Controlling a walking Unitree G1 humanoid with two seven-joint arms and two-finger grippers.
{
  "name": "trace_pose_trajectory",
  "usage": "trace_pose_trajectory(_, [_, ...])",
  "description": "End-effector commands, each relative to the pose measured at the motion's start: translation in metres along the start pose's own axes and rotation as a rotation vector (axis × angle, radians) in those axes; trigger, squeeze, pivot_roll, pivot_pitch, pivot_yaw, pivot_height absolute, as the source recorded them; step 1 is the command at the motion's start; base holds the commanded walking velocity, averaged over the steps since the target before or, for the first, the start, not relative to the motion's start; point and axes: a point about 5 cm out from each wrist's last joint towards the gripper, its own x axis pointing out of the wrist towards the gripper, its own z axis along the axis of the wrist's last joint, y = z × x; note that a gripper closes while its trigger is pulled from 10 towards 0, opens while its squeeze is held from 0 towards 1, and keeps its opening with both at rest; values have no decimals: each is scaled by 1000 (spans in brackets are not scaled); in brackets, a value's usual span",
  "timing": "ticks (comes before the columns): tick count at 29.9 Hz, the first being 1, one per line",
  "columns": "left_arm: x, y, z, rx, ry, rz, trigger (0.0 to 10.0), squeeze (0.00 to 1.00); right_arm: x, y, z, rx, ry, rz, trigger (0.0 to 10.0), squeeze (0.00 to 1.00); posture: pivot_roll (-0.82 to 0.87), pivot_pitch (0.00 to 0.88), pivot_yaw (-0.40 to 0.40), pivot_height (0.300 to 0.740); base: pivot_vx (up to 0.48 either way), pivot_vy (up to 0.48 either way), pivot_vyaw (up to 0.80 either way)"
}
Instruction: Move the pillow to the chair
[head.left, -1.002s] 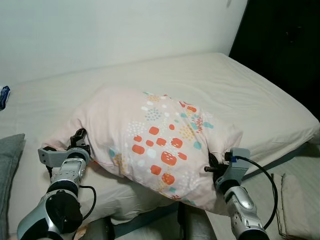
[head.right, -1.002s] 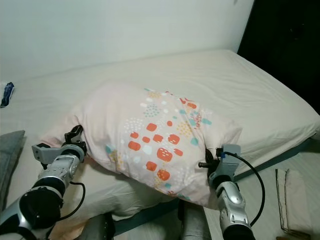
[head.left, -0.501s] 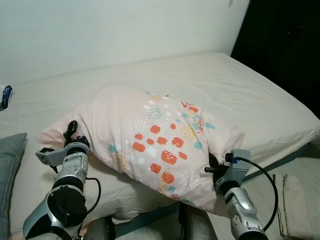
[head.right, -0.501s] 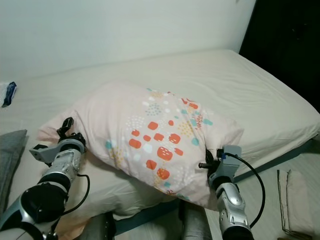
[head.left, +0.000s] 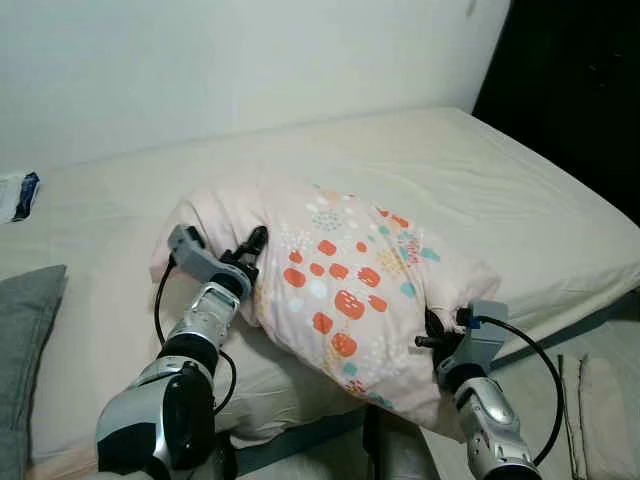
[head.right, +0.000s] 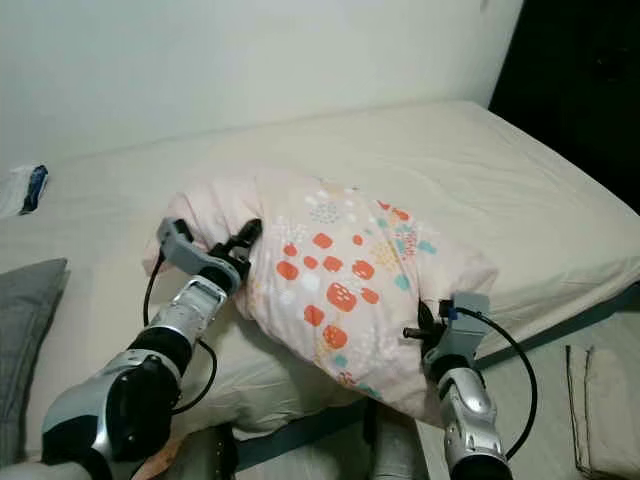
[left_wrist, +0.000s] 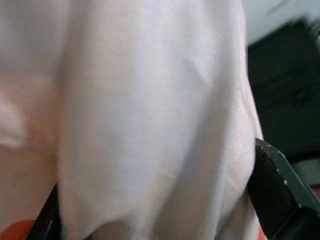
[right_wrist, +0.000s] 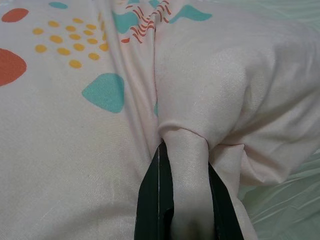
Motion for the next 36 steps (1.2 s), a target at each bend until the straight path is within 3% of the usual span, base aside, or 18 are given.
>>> trace_pose_trajectory(1, [1,-9,-25,89,108,-18,10000,0,-1,7,-6,8,29,28,0,0,-76,57,-10,581,0,0,0])
trace_pose_trajectory(3, [-1,-5,-31,212,146,24,9608,0,0,9,-6,6,29,30,0,0,-76,59,-12,581,0,0,0])
trace_pose_trajectory(4, [-4,2,-33,248,167,69,0,0,0,9,-6,5,30,32,0,0,-74,59,-17,581,0,0,0])
trace_pose_trajectory(8, [-8,15,-31,256,166,170,0,0,2,11,-5,2,30,36,0,0,-76,58,-19,581,0,0,0])
trace_pose_trajectory(13, [-13,33,-15,180,80,296,0,0,4,10,-3,-3,29,37,0,0,-74,54,-23,581,0,0,0])
trace_pose_trajectory(18, [-14,36,-7,206,53,303,0,0,5,10,-2,-5,27,38,0,0,-68,47,-26,581,0,0,0])
trace_pose_trajectory(19, [-14,35,0,271,29,281,0,0,10,12,5,-11,4,37,0,0,-63,27,-25,581,0,0,0])
trace_pose_trajectory(22, [-13,33,4,331,16,256,0,0,14,13,11,-22,-21,34,0,0,-63,27,-25,581,0,0,0])
trace_pose_trajectory(24, [-12,28,10,446,-9,204,0,0,21,15,26,-74,-72,29,0,0,-63,11,-27,581,0,0,0])
trace_pose_trajectory(25, [-12,28,10,446,-9,204,0,0,21,15,26,-74,-72,29,0,0,-63,11,-27,581,0,0,0])
trace_pose_trajectory(27, [-14,20,17,557,-65,111,0,0,33,22,50,-167,-161,51,0,0,-59,0,-33,581,0,0,0])
trace_pose_trajectory(29, [-20,13,21,617,-132,26,0,0,42,33,69,-222,-242,88,0,0,-50,0,-43,581,0,0,0])
trace_pose_trajectory(35, [-30,9,22,699,-192,-24,0,0,49,46,81,-232,-283,138,0,0,-27,0,-65,581,0,0,0])
trace_pose_trajectory(36, [-36,9,24,772,-221,-6,0,0,53,53,87,-224,-300,154,0,0,-16,0,-76,581,0,0,0])
